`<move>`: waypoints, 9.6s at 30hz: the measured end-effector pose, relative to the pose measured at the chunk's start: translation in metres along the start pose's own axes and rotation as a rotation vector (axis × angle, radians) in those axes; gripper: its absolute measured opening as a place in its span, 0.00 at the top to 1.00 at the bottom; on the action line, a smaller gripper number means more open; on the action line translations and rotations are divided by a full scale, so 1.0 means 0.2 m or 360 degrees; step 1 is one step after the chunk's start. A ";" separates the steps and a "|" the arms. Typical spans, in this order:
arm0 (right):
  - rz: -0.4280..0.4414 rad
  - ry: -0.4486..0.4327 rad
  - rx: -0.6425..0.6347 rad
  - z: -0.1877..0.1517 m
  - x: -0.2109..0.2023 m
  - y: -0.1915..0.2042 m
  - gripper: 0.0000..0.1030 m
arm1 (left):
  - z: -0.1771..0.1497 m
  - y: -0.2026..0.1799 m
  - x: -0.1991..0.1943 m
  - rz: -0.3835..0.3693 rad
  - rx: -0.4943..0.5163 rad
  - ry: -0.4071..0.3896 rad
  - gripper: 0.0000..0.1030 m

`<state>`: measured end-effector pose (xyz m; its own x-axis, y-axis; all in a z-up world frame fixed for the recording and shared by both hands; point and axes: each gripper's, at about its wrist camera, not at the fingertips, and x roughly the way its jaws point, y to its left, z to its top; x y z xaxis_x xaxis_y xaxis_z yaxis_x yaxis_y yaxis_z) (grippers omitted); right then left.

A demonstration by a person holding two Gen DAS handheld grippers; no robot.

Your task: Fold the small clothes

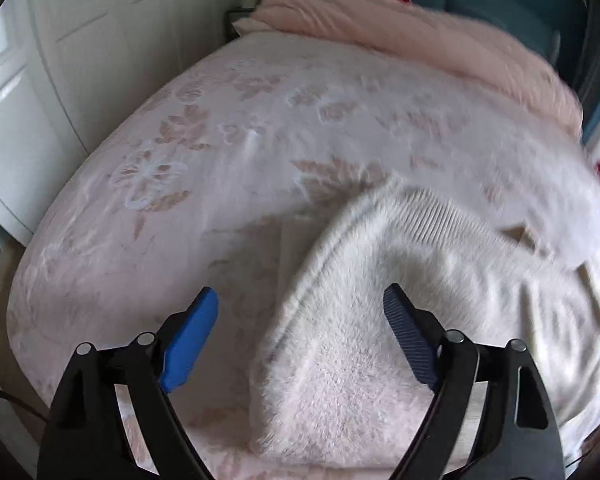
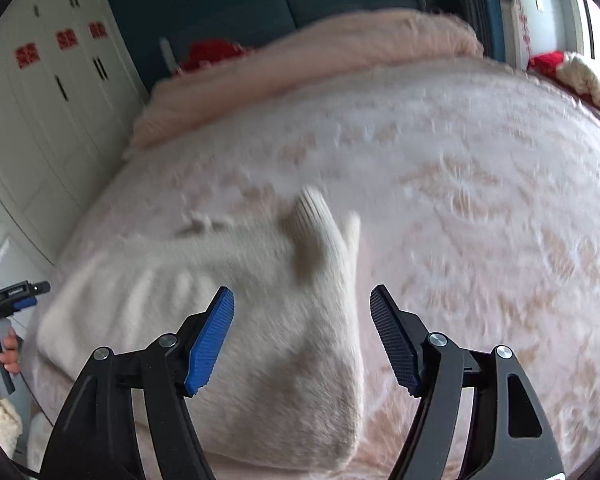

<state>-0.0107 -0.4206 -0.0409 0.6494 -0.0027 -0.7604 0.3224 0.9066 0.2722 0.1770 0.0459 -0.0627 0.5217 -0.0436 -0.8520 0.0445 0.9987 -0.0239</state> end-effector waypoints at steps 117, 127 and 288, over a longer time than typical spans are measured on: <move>-0.0157 0.0151 -0.0089 -0.40 -0.11 -0.01 0.95 | -0.45 -0.47 -0.01 0.0064 0.0128 0.0101 0.40; -0.0297 0.0243 -0.0107 -0.48 -0.09 -0.05 1.00 | -0.53 -0.37 -0.11 0.0087 0.0067 0.0137 0.36; 0.0288 -0.0067 0.0229 -0.31 -0.48 -0.11 0.80 | -0.91 -1.18 -0.44 -0.0430 0.0665 0.0231 0.81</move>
<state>-0.1227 -0.4143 -0.0105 0.7325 0.1340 -0.6674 0.2912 0.8246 0.4851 -0.0339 -0.1811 -0.0776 0.3225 -0.2652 -0.9087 0.5133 0.8556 -0.0675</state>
